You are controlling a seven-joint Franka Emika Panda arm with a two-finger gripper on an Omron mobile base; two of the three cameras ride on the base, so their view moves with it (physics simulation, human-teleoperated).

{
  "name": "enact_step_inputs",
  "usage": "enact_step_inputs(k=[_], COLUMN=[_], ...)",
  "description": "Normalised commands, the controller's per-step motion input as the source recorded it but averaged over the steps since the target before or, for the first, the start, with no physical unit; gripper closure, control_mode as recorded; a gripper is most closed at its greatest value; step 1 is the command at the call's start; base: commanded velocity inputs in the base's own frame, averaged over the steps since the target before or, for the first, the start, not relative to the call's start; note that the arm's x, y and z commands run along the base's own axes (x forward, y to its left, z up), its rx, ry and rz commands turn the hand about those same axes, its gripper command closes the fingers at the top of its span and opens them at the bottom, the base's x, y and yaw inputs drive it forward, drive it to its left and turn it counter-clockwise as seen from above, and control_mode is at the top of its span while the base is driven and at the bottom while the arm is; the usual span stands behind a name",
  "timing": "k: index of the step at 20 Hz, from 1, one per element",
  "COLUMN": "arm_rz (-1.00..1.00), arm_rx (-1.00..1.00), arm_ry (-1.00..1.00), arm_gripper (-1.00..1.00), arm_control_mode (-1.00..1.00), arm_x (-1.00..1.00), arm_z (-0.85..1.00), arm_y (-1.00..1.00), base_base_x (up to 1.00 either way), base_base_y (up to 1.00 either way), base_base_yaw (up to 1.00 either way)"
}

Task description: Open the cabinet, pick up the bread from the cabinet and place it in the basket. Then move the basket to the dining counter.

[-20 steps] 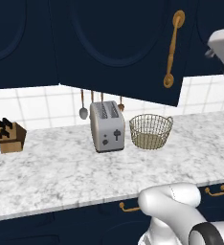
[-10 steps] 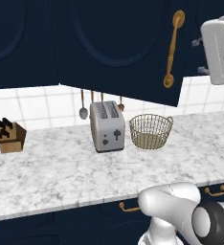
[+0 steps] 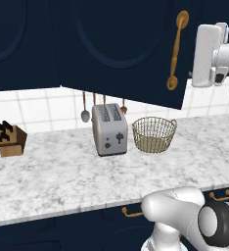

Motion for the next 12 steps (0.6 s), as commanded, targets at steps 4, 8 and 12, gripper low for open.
enact_step_inputs(k=[4, 8, 12], arm_rz=[0.30, 0.26, 0.25], arm_rx=[0.10, 0.06, 0.05], arm_ry=[0.00, 0.00, 0.00], arm_gripper=[-1.00, -1.00, -1.00], arm_control_mode=[-1.00, -1.00, -1.00], arm_x=[-0.36, -0.92, -0.91], arm_z=[0.04, 0.27, 0.27], arm_y=[0.21, 0.67, 0.68], base_base_x=[0.00, 0.00, 0.00], base_base_y=[0.00, 0.00, 0.00], base_base_yaw=[0.00, 0.00, 0.00])
